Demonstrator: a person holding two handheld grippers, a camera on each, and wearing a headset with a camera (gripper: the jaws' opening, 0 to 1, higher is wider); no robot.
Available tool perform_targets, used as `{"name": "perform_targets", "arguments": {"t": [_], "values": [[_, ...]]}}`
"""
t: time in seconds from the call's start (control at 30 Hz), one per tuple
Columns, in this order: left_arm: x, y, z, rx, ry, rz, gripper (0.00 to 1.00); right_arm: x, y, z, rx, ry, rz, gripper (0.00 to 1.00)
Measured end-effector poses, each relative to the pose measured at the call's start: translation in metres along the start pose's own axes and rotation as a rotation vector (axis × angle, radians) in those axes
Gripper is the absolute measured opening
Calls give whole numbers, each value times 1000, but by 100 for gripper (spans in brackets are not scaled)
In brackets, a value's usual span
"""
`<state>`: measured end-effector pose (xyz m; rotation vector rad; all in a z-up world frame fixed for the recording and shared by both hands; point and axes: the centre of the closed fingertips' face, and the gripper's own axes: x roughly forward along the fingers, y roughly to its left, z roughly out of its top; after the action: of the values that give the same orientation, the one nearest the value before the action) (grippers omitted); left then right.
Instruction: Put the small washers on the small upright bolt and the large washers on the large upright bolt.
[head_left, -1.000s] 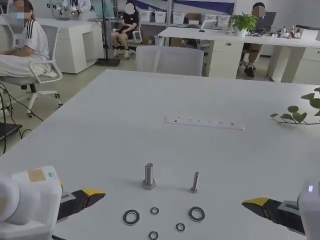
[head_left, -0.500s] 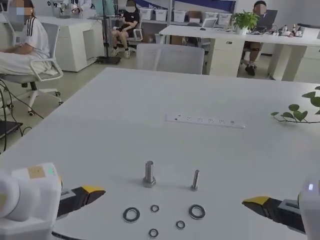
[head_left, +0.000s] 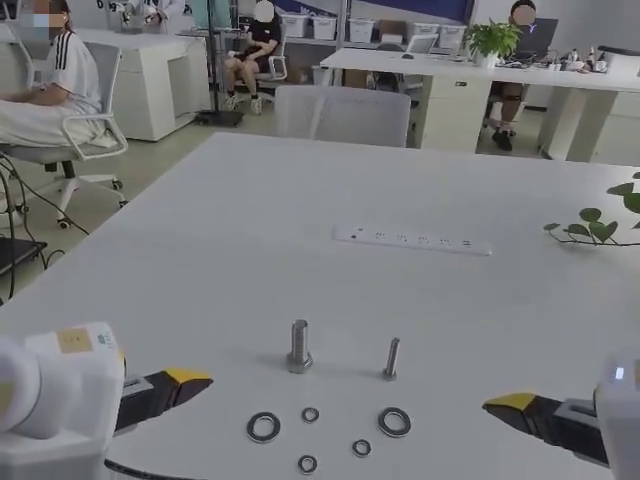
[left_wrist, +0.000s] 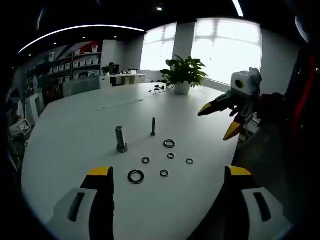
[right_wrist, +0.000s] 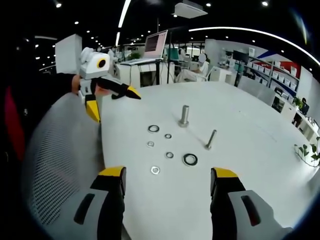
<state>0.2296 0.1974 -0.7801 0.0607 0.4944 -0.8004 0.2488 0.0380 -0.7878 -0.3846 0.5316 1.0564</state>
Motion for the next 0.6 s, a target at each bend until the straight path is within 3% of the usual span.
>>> {"name": "perform_targets", "arguments": {"t": [0.43,0.6], "values": [[0,0,-1,5,4,2,91,8,3,-1,-61,53,33,64],[1,0,-1,8,5,1,91,13,6,1,-105,92,69,58]]}}
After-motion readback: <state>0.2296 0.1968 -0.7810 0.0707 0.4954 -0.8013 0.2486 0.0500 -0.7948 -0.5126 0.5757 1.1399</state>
